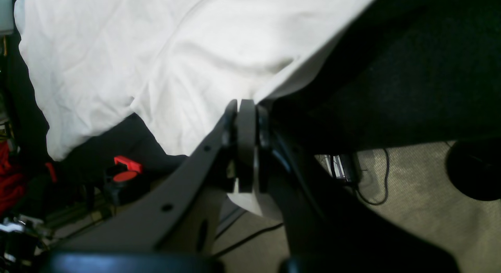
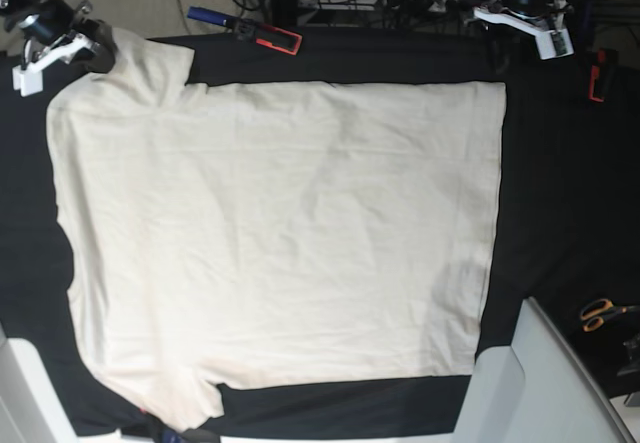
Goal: Fold the T-shirt properly
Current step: 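Move right gripper to the sleeve corner, left gripper to the hem corner, then close both grippers on the shirt's side edge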
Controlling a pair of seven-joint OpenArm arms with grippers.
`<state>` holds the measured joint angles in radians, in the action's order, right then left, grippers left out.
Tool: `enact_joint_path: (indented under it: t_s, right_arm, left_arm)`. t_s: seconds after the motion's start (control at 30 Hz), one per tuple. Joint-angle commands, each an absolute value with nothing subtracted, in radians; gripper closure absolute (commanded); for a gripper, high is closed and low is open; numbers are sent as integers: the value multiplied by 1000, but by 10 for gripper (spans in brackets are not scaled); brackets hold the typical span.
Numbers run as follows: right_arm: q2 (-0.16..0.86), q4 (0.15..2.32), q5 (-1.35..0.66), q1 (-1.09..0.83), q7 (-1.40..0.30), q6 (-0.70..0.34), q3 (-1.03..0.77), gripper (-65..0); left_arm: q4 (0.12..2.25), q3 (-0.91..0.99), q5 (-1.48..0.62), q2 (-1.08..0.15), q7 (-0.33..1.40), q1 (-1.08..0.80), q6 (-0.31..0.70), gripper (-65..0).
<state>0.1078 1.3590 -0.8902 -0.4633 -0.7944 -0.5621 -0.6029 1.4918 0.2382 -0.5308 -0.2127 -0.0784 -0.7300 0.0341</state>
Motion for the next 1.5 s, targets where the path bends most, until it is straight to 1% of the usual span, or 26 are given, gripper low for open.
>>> enact_joint_path:
  t_s: [0.0,0.1,0.6,0.83,1.17,1.2,1.23,1.3,1.37,1.43,1.47]
  right_arm:
    - [127,1368,-908,-467,-785,-575,-613,-2]
    - [133,1340,-908,-467,-785,-575,-613,-2]
    - [133,1326,-908,-467,-786,-575,-610,-2]
    - [133,1328,-908,-467,-786,-575,-608,-2]
    - [133,1328,-908,-467,-786,-575,-607,-2]
    - [133,1328,-908,-467,-786,-575,-607,-2]
    - [133,1328,-908,-467,-786,-575,-607,-2]
    - [133,1328,-908,-467,-786,-575,-607,-2]
    - [133,1328,-908,-466,-786,-575,-607,-2]
    - [133,1328,-908,-466,-786,-575,-607,-2]
    - [133,1328,-908,-466,-786,-575,-607,-2]
  left_arm:
    - [1498,245,-568,-245,-101,-740,31,-362]
    - [1468,242,-644,-271,-101,-716,31,-360]
    - [1336,231,-644,-234,-94,-581,31,-360]
    - [1330,160,-641,-226,-94,-555,31,-359]
    - [1326,159,-641,-222,-94,-530,31,-355]
    - [1326,159,-641,-222,-94,-530,31,-351]
    - [1326,159,-641,-222,-94,-530,31,-332]
    - [1325,159,-641,-222,-94,-530,31,-268]
    - [1325,159,-641,-222,-94,-529,31,-219]
    - [1325,159,-641,-222,-94,-529,31,-193]
    - [1325,159,-641,-222,-94,-529,31,-189]
